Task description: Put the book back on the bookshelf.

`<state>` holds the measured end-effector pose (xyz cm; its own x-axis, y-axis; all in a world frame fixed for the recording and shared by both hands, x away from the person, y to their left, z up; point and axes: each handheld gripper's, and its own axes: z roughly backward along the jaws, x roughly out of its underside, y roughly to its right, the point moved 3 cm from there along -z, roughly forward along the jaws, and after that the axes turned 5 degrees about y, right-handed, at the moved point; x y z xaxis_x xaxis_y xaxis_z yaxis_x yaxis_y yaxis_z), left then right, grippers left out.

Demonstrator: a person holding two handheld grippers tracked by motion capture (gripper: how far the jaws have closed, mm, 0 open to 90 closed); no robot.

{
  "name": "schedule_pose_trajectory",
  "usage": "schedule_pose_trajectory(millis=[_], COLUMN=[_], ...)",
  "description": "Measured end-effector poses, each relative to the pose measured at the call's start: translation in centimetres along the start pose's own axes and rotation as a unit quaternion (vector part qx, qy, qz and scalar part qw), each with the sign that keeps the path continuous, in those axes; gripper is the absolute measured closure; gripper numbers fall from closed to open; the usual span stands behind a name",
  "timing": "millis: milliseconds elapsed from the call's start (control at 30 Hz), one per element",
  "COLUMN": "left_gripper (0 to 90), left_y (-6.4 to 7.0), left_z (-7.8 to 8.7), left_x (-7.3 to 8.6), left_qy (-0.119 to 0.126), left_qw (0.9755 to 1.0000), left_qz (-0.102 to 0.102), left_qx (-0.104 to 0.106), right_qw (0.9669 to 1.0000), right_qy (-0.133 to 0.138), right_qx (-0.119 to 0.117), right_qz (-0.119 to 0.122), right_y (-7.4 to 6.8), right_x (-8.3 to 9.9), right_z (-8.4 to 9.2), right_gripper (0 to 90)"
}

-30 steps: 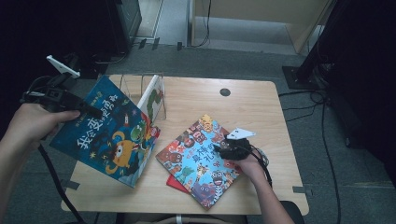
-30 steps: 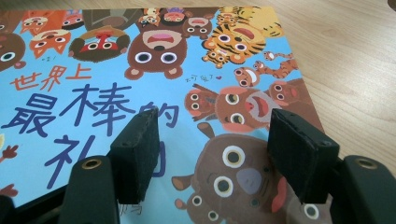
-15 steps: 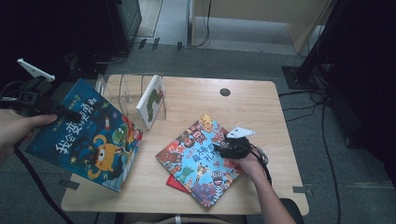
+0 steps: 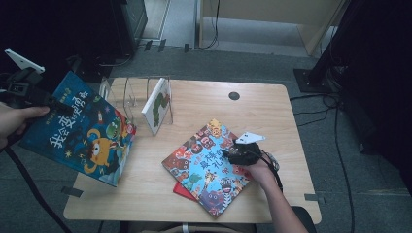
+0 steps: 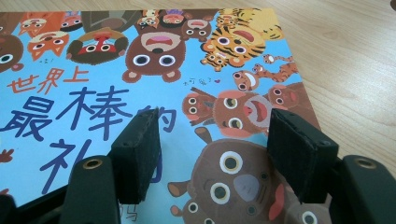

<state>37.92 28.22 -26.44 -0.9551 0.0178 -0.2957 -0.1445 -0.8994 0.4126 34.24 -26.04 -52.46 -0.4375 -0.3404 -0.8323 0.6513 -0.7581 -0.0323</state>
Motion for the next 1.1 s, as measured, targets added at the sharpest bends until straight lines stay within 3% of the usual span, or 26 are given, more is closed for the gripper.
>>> schedule_pose_trajectory(millis=[367,767,1100], left_gripper=[82.8,82.8,82.9], left_y=[-0.4,-1.3,-1.7], left_z=[0.4,-0.2,0.0], left_x=[-1.5,-3.4,-4.9], left_qy=[-0.001,-0.001,0.019], left_qw=[0.9995,0.9983,0.9981], left_qz=[0.016,0.039,0.050], left_qx=[-0.028,-0.043,-0.030], right_qw=[1.0000,1.0000,1.0000], right_qy=[0.001,0.001,0.001], right_qx=[-0.001,0.000,0.001], right_qz=[0.001,0.002,0.002], right_y=[0.0,0.0,0.0], right_x=[0.0,0.0,0.0], right_z=[0.0,0.0,0.0], right_gripper=[34.8,34.8,34.9])
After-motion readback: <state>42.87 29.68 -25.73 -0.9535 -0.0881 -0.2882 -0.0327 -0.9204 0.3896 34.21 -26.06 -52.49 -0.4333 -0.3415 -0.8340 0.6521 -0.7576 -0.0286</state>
